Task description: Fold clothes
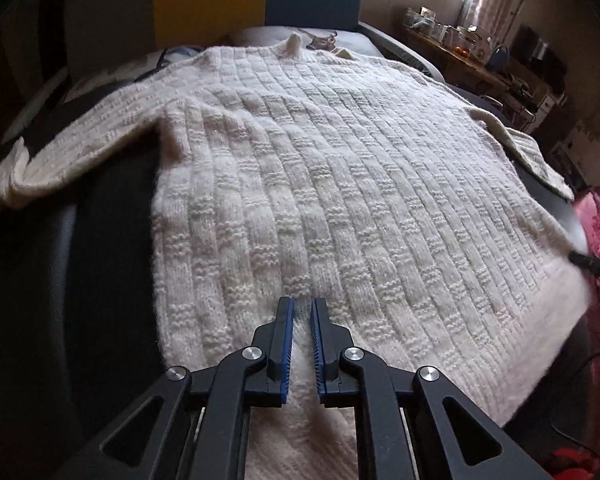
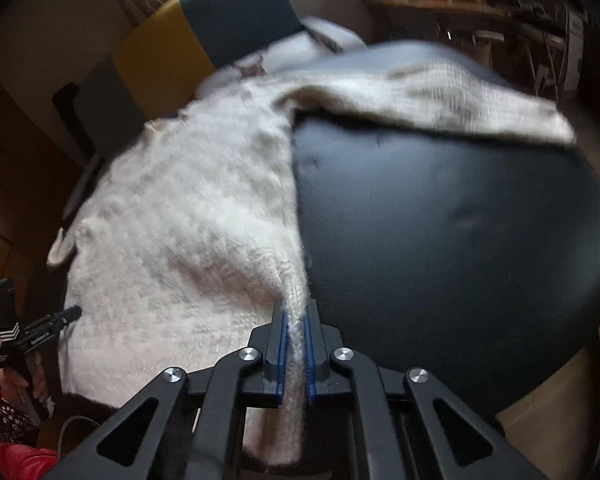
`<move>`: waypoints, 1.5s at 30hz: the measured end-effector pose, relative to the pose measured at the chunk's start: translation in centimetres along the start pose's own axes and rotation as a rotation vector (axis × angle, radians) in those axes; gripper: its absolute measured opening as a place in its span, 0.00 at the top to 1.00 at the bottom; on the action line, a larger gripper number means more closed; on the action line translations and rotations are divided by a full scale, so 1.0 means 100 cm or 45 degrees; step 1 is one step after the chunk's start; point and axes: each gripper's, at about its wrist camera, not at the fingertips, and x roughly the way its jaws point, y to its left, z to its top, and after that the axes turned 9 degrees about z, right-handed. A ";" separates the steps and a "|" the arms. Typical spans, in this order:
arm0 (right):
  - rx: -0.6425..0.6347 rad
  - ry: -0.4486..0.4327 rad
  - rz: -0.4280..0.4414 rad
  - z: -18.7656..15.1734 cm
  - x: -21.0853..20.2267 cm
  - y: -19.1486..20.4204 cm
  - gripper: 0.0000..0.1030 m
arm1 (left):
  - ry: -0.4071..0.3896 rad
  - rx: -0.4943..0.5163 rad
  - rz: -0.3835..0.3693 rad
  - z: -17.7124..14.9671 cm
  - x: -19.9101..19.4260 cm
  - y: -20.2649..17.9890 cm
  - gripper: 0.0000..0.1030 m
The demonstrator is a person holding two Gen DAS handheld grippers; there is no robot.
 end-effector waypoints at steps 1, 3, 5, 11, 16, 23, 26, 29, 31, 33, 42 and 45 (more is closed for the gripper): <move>0.006 0.051 0.017 -0.004 0.010 -0.001 0.92 | -0.003 0.015 0.005 0.000 -0.001 -0.001 0.90; -0.028 0.038 -0.006 -0.005 0.009 0.003 0.87 | 0.004 0.035 0.001 0.001 -0.004 -0.001 0.90; -0.071 -0.025 -0.035 0.000 0.002 0.011 0.81 | 0.012 0.055 -0.003 0.002 -0.007 -0.001 0.89; -0.201 -0.180 0.017 0.055 0.003 0.054 0.75 | -0.060 0.042 0.086 0.023 -0.001 0.006 0.69; -0.371 -0.051 -0.066 0.106 0.081 0.096 0.76 | -0.021 -0.055 0.146 0.035 0.018 0.021 0.36; -0.558 0.077 -0.308 0.141 0.151 0.100 0.79 | -0.087 -0.011 0.196 0.019 0.022 0.007 0.11; -0.487 0.078 -0.328 0.149 0.152 0.082 0.79 | -0.112 -0.052 0.193 0.014 0.021 0.007 0.09; -0.378 0.048 -0.315 0.153 0.146 0.063 0.79 | -0.130 -0.033 0.191 0.013 0.019 0.002 0.08; -0.322 0.031 -0.301 0.155 0.143 0.058 0.78 | -0.134 -0.037 0.180 0.014 0.017 0.005 0.08; -0.318 0.015 -0.308 0.153 0.140 0.069 0.77 | -0.133 -0.058 0.150 0.019 0.014 0.012 0.09; -0.557 0.016 -0.208 0.100 0.184 0.166 0.76 | -0.219 -0.257 0.333 0.077 -0.011 0.107 0.08; -0.622 -0.028 -0.293 0.091 0.192 0.177 0.75 | -0.161 -0.384 0.454 0.110 -0.004 0.165 0.03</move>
